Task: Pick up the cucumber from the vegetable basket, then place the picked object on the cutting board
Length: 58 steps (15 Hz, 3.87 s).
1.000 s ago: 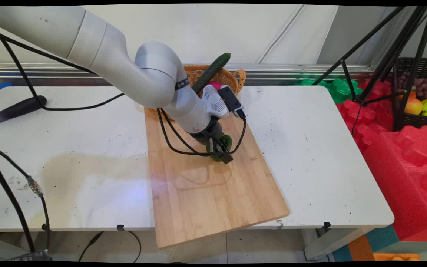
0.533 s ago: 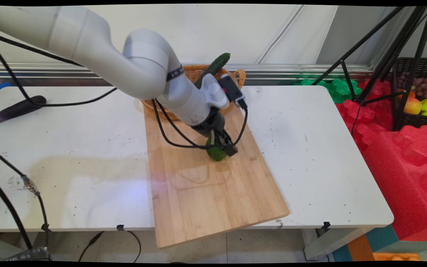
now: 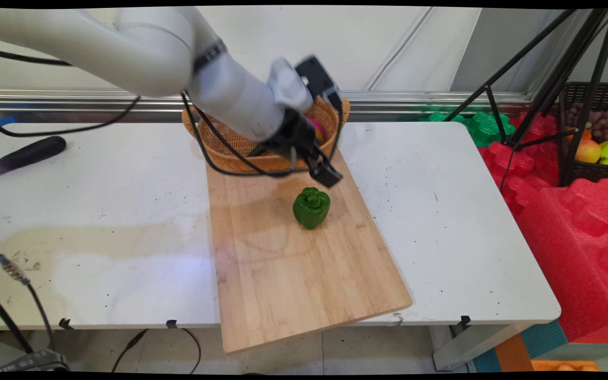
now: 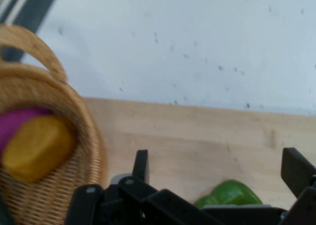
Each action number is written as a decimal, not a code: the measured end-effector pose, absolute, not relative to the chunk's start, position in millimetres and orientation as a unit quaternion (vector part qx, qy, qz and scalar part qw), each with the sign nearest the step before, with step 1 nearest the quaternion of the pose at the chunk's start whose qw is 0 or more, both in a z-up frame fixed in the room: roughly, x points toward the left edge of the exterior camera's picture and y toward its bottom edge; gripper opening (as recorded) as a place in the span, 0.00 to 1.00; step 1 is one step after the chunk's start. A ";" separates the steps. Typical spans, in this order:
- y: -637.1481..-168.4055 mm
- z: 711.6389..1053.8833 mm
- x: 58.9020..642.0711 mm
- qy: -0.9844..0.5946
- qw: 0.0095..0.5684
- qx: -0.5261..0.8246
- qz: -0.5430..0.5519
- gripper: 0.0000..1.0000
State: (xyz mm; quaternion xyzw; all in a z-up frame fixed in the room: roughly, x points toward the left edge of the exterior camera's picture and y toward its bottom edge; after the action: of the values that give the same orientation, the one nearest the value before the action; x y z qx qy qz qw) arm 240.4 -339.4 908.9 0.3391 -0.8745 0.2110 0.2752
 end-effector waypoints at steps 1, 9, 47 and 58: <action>-338.4 917.8 246.9 -0.872 0.282 0.337 0.217 1.00; -327.3 970.5 318.7 -0.848 0.310 0.352 0.247 1.00; -519.9 814.8 378.0 -0.839 0.155 0.471 0.224 0.00; -508.0 848.7 386.4 -0.818 0.190 0.477 0.261 0.00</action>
State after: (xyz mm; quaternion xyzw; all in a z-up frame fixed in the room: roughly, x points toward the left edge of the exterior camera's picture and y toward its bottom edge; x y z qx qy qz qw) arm 386.4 -508.0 848.7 0.4766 -0.8178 0.2608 0.1898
